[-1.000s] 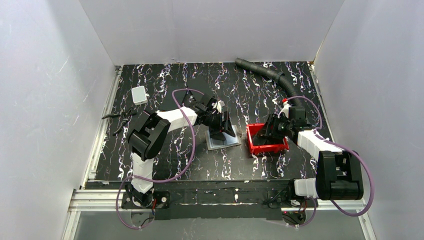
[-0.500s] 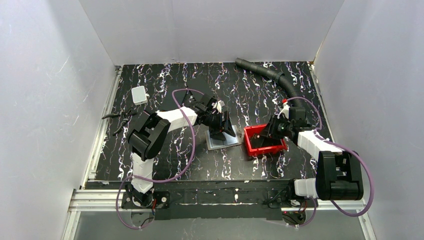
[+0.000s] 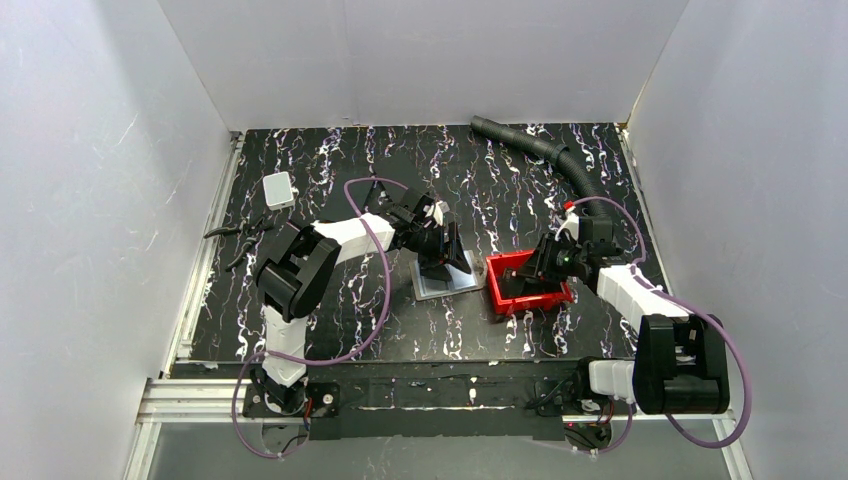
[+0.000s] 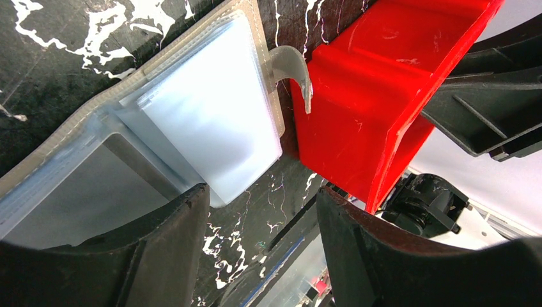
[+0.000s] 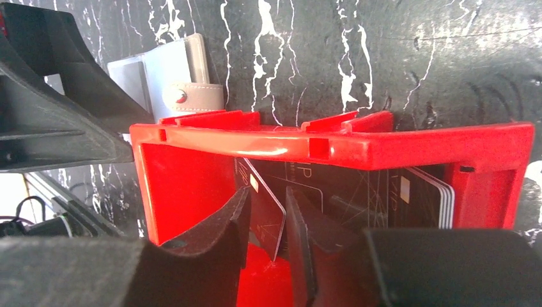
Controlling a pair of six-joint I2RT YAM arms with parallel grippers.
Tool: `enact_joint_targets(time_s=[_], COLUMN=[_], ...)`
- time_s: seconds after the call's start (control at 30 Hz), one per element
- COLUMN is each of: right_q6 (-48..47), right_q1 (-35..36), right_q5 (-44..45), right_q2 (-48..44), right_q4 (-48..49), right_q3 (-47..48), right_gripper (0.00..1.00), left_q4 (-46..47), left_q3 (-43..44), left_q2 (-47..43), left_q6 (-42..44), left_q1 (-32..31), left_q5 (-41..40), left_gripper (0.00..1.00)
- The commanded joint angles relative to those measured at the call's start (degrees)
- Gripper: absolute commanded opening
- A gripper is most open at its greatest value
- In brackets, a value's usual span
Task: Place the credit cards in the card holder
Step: Pick up the credit card from the storage box.
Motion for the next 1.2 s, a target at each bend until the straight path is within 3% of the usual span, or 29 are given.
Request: enact_joint_targets(time_s=[0.0, 0.23, 0.37, 0.4, 0.53, 0.97, 1.17], right_q6=[0.8, 3.7, 2.9, 2.5, 1.9, 1.3, 0.7], right_q1=[-0.2, -0.2, -0.2, -0.2, -0.2, -0.4, -1.2], right_q5=[-2.4, -5.3, -1.5, 0.9, 8.3, 16.6, 13.4], right_q2=[-0.7, 1.1, 0.2, -0.8, -5.1, -8.4, -5.8], right_q4=[-0.8, 5.3, 1.6, -0.6, -8.1, -24.3, -29.5], right_q3=[0.7, -0.8, 1.0, 1.9, 5.4, 19.0, 25.6], right_gripper=[0.33, 0.24, 0.03, 0.01, 0.01, 0.01, 0.01], left_q4=[-0.3, -0.4, -1.5, -1.6, -1.3, -2.6, -0.2], left_q3=[0.4, 1.1, 1.9, 1.9, 2.2, 4.5, 6.0], left_q2=[-0.6, -2.0, -3.4, -3.9, -5.6, -10.1, -11.8], left_q6=[0.1, -0.5, -0.3, -0.3, -1.1, -2.7, -2.9], left_q1=[-0.2, -0.2, -0.2, -0.2, -0.2, -0.2, -0.7], left_q5=[1.5, 2.2, 2.7, 3.0, 4.3, 6.9, 6.6], left_gripper=[0.61, 0.61, 0.61, 0.61, 0.65, 0.71, 0.72])
